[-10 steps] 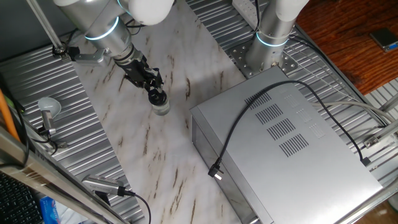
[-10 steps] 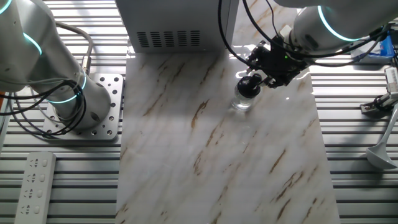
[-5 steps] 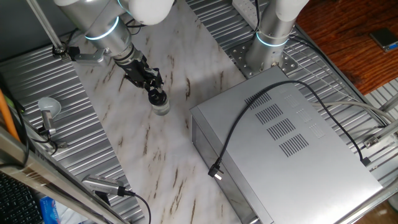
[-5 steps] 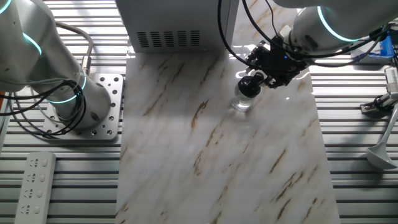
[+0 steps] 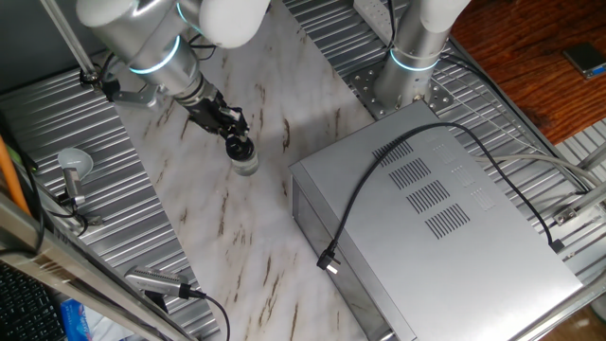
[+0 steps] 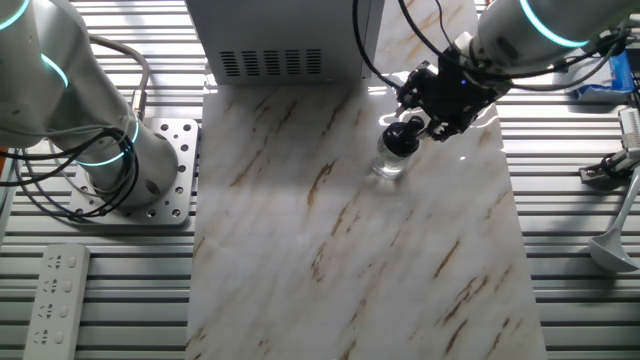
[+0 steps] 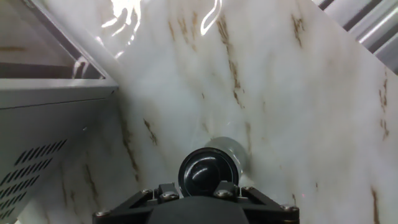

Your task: Unscrew the lid from the jar

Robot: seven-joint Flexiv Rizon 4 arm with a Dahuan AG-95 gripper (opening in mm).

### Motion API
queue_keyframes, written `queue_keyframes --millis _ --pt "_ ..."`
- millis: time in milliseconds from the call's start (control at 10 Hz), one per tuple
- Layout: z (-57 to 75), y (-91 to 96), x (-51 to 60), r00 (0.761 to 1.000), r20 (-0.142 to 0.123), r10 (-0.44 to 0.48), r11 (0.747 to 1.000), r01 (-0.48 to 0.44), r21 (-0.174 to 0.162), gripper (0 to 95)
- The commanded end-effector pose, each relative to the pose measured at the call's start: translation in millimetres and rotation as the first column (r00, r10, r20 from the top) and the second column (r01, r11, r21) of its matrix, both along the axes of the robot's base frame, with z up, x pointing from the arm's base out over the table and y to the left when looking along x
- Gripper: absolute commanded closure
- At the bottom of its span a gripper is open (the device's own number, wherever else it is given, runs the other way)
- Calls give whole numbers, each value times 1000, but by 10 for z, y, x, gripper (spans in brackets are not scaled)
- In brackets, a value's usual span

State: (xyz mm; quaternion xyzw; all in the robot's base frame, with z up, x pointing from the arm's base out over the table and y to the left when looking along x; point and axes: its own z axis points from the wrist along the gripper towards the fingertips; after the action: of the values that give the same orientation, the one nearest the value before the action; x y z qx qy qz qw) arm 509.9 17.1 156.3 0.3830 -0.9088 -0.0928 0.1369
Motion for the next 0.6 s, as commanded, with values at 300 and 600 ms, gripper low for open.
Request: queue_keyframes --millis 300,600 --pt "21 -18 -3 1000 -19 7 999 -7 -40 570" --pt "26 -18 -3 998 -61 -29 997 24 -75 950"
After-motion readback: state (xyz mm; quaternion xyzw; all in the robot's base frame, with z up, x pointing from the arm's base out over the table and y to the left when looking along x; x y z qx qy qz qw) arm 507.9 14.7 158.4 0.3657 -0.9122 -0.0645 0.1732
